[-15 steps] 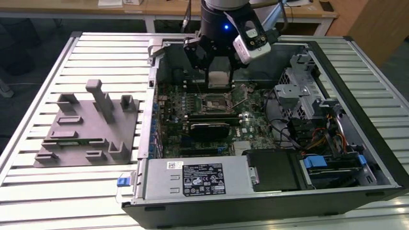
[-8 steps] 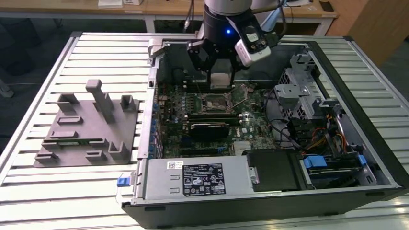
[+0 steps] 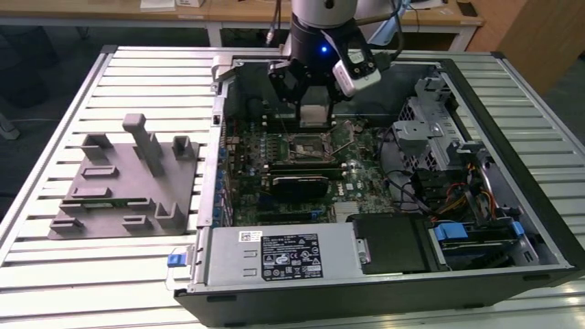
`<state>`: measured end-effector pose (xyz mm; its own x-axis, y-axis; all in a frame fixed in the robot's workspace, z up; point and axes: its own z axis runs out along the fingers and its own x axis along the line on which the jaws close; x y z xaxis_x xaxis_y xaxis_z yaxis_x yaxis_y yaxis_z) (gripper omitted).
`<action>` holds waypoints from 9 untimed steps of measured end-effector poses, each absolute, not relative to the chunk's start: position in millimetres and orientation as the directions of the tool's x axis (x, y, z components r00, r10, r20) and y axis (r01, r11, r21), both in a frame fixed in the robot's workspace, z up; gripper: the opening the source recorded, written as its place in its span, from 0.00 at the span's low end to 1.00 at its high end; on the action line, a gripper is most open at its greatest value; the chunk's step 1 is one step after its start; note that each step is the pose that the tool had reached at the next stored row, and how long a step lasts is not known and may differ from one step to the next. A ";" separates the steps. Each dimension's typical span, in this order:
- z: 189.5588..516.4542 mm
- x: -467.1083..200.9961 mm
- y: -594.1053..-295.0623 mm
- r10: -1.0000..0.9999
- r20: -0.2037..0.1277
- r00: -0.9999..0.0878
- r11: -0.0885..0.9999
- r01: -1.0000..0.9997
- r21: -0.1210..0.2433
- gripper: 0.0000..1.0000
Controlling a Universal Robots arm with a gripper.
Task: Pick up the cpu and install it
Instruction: 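Pick up the cpu and move it towards the insertion slot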
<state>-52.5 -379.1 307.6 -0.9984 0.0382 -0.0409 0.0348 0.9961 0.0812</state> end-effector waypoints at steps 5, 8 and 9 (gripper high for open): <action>298.4 -52.1 -371.9 0.038 -0.039 -0.999 0.996 0.035 0.080 0.54; 293.0 -51.8 -368.2 0.038 -0.036 -0.999 0.996 0.035 0.080 0.54; 291.2 -51.8 -367.0 0.038 -0.035 -0.999 0.996 0.035 0.079 0.54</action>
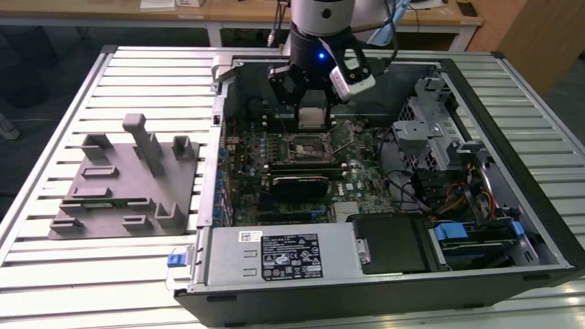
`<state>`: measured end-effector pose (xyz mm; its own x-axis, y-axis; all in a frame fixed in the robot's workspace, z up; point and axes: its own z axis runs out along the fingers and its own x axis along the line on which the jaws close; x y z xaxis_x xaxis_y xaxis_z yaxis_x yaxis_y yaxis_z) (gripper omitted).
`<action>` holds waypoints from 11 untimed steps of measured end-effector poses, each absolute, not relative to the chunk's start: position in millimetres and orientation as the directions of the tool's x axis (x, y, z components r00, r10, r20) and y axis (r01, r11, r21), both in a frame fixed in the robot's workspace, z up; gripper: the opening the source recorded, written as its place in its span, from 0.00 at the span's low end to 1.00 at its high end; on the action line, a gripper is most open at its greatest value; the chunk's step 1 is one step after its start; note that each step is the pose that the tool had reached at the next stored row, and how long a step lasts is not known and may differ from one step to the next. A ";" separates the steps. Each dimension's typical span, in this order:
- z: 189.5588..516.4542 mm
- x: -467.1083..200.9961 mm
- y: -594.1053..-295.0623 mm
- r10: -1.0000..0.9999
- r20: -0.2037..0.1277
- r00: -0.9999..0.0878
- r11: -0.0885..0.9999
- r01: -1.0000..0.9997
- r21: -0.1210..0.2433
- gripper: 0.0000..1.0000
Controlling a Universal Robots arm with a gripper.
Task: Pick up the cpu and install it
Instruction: 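Pick up the cpu and move it towards the insertion slot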
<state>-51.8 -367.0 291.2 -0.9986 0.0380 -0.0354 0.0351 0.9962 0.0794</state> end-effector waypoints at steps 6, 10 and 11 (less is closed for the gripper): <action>280.3 -51.5 -360.4 0.038 -0.029 -0.999 0.996 0.036 0.078 0.54; 272.9 -51.4 -356.1 0.038 -0.025 -0.999 0.996 0.036 0.077 0.54; 271.1 -51.4 -355.1 0.038 -0.024 -0.999 0.996 0.036 0.077 0.54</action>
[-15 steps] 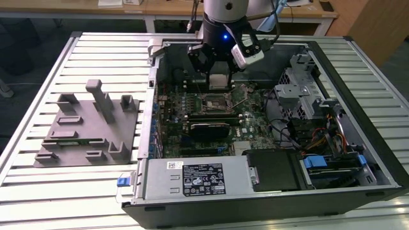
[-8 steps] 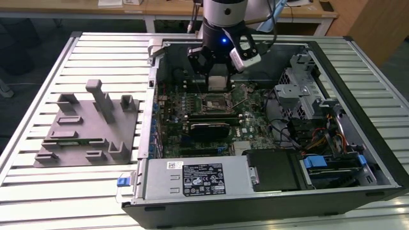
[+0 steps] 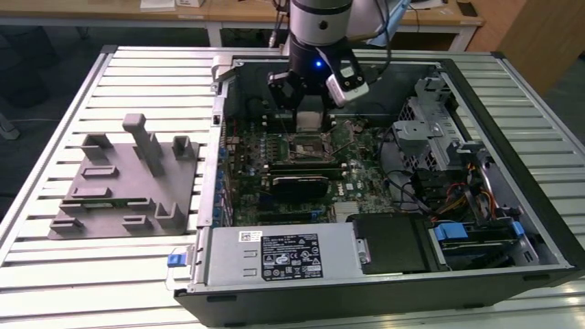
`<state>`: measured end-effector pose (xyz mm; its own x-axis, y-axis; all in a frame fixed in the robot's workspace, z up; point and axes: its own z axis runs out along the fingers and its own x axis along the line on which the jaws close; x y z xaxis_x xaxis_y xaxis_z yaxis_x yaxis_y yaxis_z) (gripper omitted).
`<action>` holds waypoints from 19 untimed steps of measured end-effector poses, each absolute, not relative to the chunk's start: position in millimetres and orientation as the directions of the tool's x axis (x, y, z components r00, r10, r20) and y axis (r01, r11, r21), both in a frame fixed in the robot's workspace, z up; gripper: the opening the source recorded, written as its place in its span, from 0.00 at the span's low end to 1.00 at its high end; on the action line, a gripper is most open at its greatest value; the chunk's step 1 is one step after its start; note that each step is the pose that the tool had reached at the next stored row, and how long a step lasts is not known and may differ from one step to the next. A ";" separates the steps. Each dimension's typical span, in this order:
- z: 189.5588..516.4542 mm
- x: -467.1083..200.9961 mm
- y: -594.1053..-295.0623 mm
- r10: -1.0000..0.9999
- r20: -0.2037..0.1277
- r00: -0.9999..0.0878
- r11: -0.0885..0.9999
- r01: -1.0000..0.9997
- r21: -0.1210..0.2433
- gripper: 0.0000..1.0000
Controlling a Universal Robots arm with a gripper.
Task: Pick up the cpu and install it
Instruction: 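Pick up the cpu and move it towards the insertion slot, then place the cpu into insertion slot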
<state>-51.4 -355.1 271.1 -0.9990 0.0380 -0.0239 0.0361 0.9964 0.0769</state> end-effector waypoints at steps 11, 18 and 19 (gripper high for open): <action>256.6 -50.0 -352.0 0.035 -0.014 -0.999 0.997 0.034 0.076 0.54; 255.3 -47.8 -351.9 0.029 -0.014 -0.999 0.997 0.028 0.076 0.54; 255.2 -47.8 -351.9 0.029 -0.014 -0.999 0.997 0.028 0.076 0.54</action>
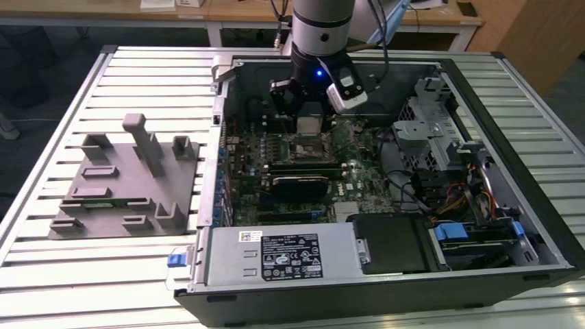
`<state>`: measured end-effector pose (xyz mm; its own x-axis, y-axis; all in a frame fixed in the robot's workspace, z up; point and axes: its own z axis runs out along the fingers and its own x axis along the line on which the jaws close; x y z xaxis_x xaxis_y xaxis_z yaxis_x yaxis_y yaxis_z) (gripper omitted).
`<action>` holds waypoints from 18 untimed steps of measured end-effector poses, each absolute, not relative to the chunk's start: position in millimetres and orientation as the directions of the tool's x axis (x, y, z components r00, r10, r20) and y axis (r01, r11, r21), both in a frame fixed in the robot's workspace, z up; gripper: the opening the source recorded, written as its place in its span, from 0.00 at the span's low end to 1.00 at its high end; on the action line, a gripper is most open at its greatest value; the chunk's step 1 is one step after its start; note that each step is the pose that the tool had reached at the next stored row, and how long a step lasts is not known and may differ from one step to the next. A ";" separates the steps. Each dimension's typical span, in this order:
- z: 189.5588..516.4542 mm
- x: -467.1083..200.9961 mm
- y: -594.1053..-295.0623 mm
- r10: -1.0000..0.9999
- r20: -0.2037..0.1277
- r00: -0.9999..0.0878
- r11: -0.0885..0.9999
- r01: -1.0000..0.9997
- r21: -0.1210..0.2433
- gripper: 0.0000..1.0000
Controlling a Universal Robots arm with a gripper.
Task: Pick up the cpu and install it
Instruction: 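Place the cpu into insertion slot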
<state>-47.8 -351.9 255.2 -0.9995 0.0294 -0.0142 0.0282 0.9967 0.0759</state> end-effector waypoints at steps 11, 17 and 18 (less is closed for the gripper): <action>255.2 -47.7 -351.9 0.049 -0.014 -0.999 0.996 0.048 0.076 0.54; 255.2 -47.7 -351.9 0.144 -0.014 -0.990 0.987 0.142 0.076 0.54; 255.2 -47.7 -351.9 0.163 -0.014 -0.987 0.984 0.161 0.076 0.54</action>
